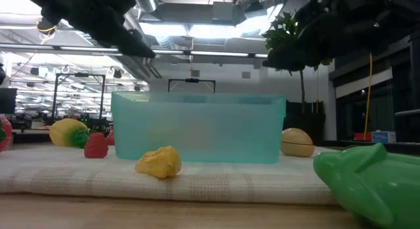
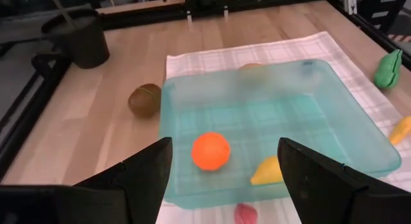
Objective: Pick and placing Produce into tupperware
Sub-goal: Put the brown kiwi into the blue bin
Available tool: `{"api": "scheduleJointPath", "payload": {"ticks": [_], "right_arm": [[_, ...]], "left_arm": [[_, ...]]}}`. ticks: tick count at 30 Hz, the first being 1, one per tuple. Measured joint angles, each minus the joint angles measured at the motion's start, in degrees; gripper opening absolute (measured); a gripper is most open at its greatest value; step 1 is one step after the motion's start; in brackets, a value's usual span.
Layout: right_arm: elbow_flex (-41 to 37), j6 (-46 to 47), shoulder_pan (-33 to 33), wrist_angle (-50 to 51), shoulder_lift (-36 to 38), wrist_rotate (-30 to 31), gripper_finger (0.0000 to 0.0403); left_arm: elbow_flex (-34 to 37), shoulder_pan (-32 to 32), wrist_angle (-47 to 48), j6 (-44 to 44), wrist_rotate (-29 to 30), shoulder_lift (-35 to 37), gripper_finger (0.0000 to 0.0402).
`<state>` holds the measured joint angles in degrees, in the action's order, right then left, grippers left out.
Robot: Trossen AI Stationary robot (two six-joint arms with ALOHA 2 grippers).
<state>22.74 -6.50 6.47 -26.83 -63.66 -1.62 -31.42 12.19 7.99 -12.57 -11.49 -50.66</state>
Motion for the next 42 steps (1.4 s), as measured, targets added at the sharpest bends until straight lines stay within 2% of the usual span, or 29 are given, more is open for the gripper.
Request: {"api": "scheduleJointPath", "payload": {"ticks": [3, 6, 16, 24, 30, 34, 42], "right_arm": [[0.0, 0.2, -0.6, 2.2, 0.0, 5.4, 0.0292], [0.0, 1.3, -0.5, 1.8, 0.0, 8.0, 0.0292], [1.8, 6.1, 1.7, 2.5, 0.0, 8.2, 0.0292], [3.7, 9.4, 4.2, 8.7, 0.0, 8.1, 0.0292], [4.6, 9.4, 5.6, 10.2, 0.0, 7.7, 0.0292], [6.9, 10.7, 6.4, 16.3, 0.0, 7.5, 0.0292], [17.6, 12.3, 9.6, 35.4, -0.9, 7.5, 0.0292]], "left_arm": [[1.2, 0.0, 0.1, 0.1, 0.0, 0.2, 0.0275], [2.1, 0.0, 0.1, 0.2, 0.0, 0.2, 0.0275], [2.8, 0.0, 0.1, 0.2, 0.1, 0.0, 0.0275], [2.8, 0.0, 0.0, 0.8, 0.3, 0.0, 0.0275], [2.8, 0.0, 0.0, 1.9, 4.1, 0.0, 0.0275], [2.8, 0.0, 0.0, 1.9, 5.4, 0.0, 0.0275], [2.8, 0.0, 0.0, 1.5, 6.6, 0.0, 0.0275]]}}
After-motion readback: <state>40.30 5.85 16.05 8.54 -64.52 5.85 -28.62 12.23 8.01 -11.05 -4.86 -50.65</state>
